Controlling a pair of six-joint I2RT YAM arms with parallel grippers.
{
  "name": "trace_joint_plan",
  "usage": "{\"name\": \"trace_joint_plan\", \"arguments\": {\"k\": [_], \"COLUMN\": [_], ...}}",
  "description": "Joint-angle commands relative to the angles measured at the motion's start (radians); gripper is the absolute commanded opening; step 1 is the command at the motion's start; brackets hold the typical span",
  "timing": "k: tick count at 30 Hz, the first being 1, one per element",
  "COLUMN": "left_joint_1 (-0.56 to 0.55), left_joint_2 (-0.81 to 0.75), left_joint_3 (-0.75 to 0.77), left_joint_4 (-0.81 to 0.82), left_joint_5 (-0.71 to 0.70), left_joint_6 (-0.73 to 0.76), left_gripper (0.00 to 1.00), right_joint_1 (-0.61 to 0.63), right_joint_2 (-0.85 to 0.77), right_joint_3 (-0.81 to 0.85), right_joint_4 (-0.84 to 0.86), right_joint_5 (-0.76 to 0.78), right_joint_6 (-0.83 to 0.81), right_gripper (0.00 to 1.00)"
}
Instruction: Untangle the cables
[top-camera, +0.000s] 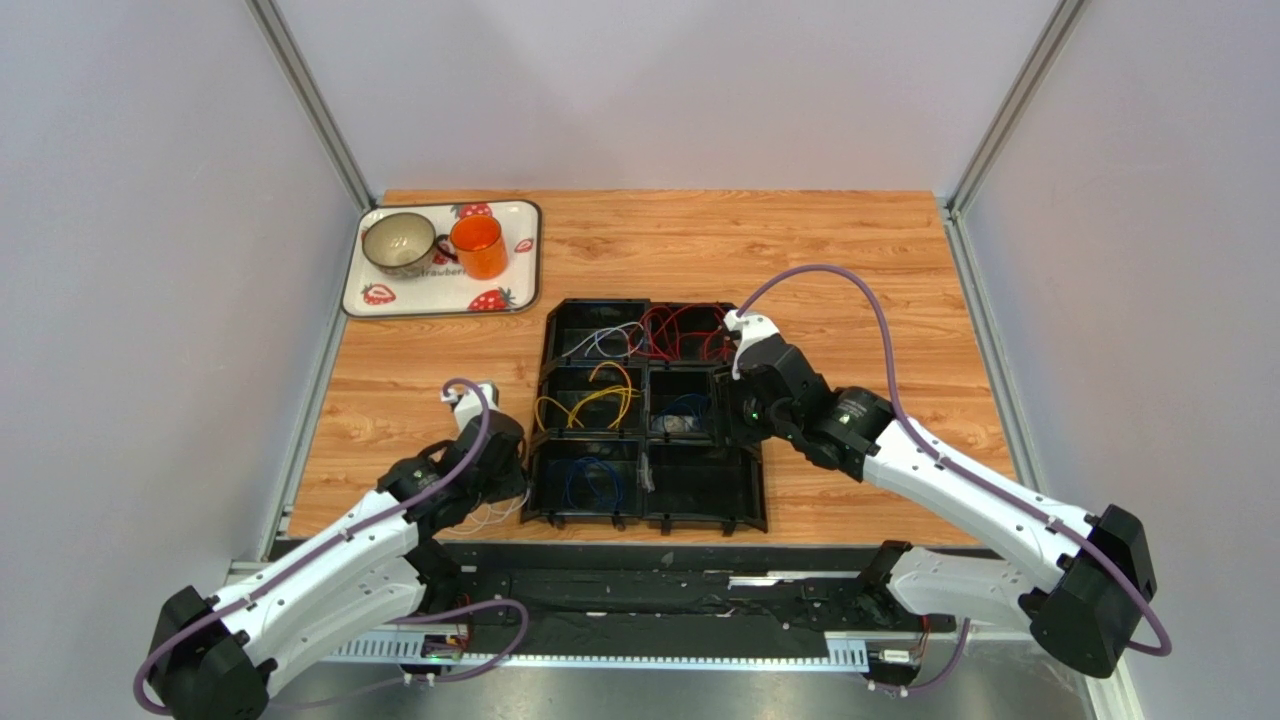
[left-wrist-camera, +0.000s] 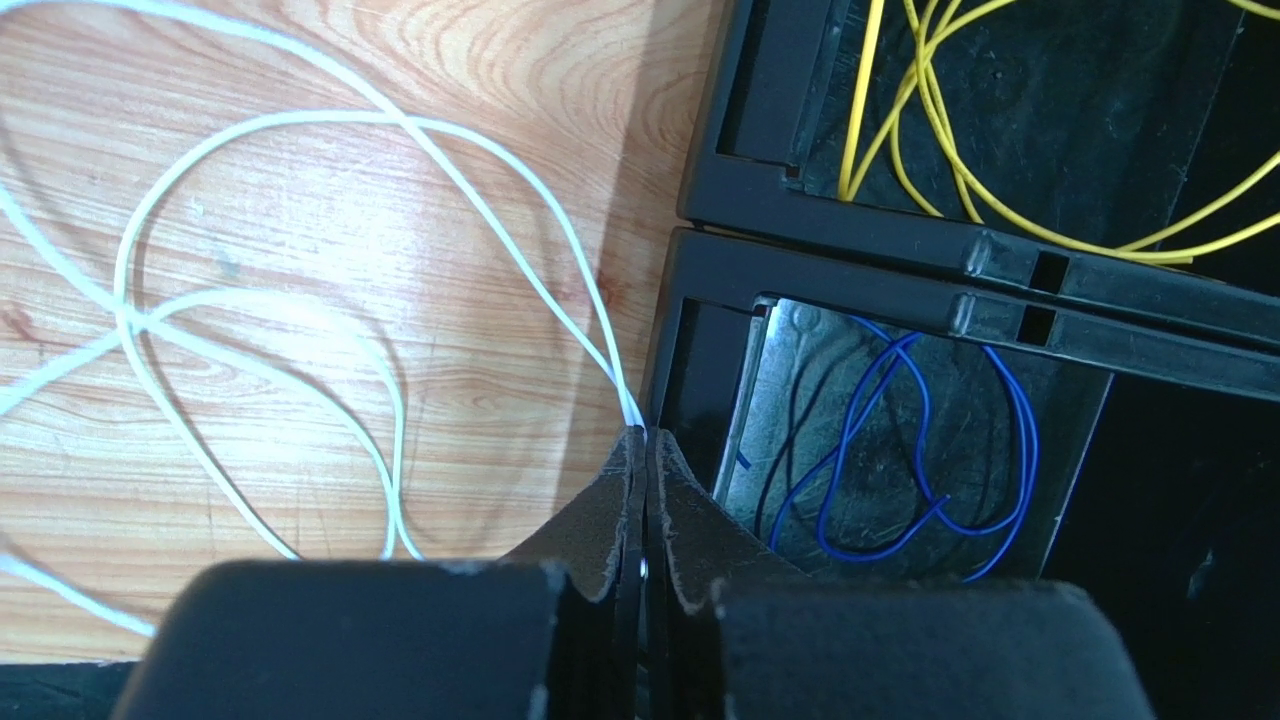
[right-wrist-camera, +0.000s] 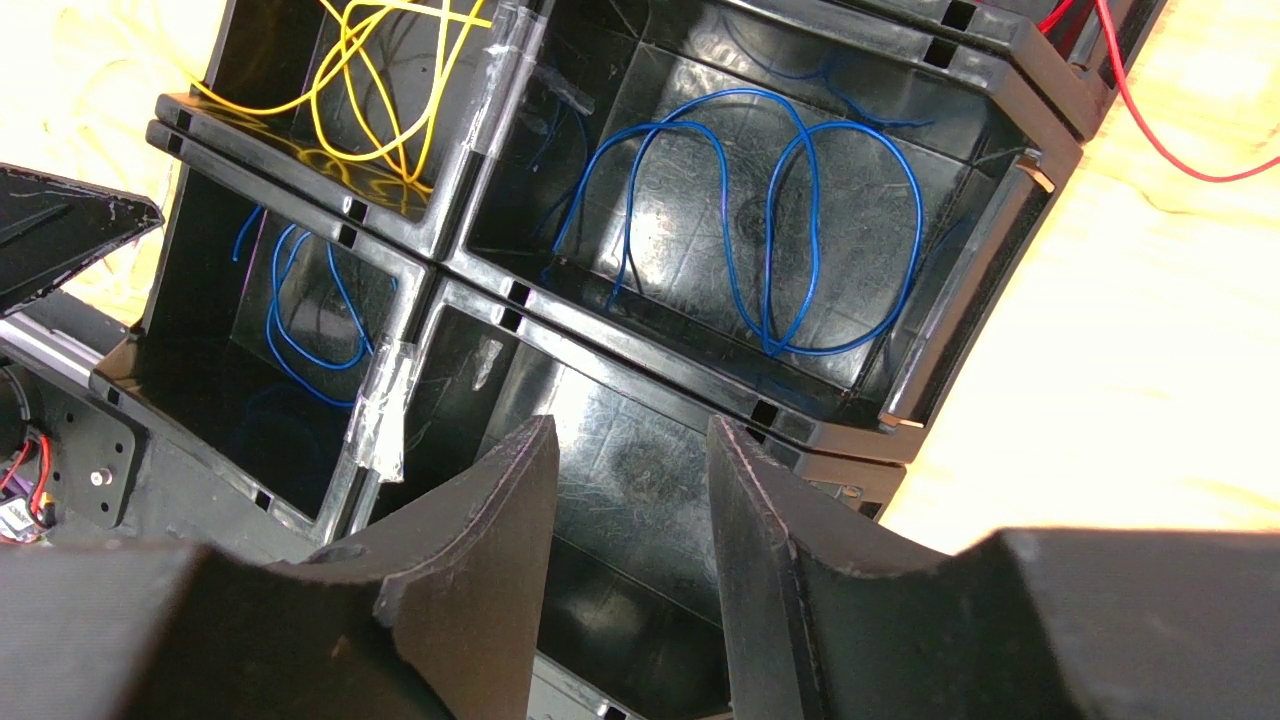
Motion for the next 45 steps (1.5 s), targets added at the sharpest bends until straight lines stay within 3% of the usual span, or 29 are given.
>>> {"name": "trace_joint_plan", "arguments": {"k": [1, 7, 16, 25, 27, 29, 30, 31, 33, 34, 36, 41, 45], "left_joint_1": [0.000, 0.001, 0.001, 0.000, 0.001, 0.001, 0.001, 0.000, 0.005, 0.009, 0.050, 0.219, 0.285], "left_joint_2": [-0.014, -0.054, -0.088, -0.109, -0.098, -0.088, -0.086, -0.088, -0.086, -0.083, -0.069, -0.006, 0.069], "left_joint_3": [0.000, 0.098, 0.375, 0.631, 0.661, 0.652, 0.633, 0.583, 0.531, 0.483, 0.420, 0.320, 0.258], "left_joint_4": [0.006, -0.057, -0.241, -0.308, -0.343, -0.405, -0.417, -0.420, -0.410, -0.394, -0.341, -0.212, -0.079], "left_joint_5": [-0.008, -0.006, -0.034, -0.023, -0.074, -0.164, -0.183, -0.194, -0.198, -0.200, -0.171, -0.016, 0.069], "left_joint_6": [0.005, 0.022, 0.115, 0.252, 0.241, 0.205, 0.159, 0.140, 0.087, 0.070, 0.057, 0.100, 0.138], "left_gripper": [0.00, 0.00, 0.00, 0.00, 0.00, 0.07, 0.16, 0.31, 0.41, 0.55, 0.62, 0.65, 0.63], "right_joint_1": [0.005, 0.005, 0.003, 0.005, 0.003, 0.005, 0.005, 0.005, 0.005, 0.005, 0.003, 0.005, 0.005], "right_joint_2": [-0.001, -0.013, -0.036, -0.053, -0.052, -0.050, -0.049, -0.046, -0.043, -0.038, -0.033, -0.023, 0.000], "right_joint_3": [0.016, 0.019, 0.017, 0.009, 0.006, 0.005, 0.003, 0.002, 0.002, 0.003, 0.003, 0.008, 0.005], "right_joint_4": [0.021, 0.013, 0.012, 0.016, 0.016, 0.026, 0.027, 0.036, 0.036, 0.036, 0.033, 0.024, 0.035], "right_joint_5": [0.005, 0.005, 0.002, -0.003, -0.006, -0.011, -0.011, -0.012, -0.017, -0.020, -0.018, -0.002, 0.002], "right_joint_6": [-0.004, -0.005, -0.004, -0.001, 0.000, 0.003, 0.003, 0.006, 0.004, 0.003, 0.000, -0.014, -0.011], "right_gripper": [0.45, 0.45, 0.45, 0.45, 0.45, 0.45, 0.45, 0.45, 0.45, 0.45, 0.45, 0.45, 0.45]}}
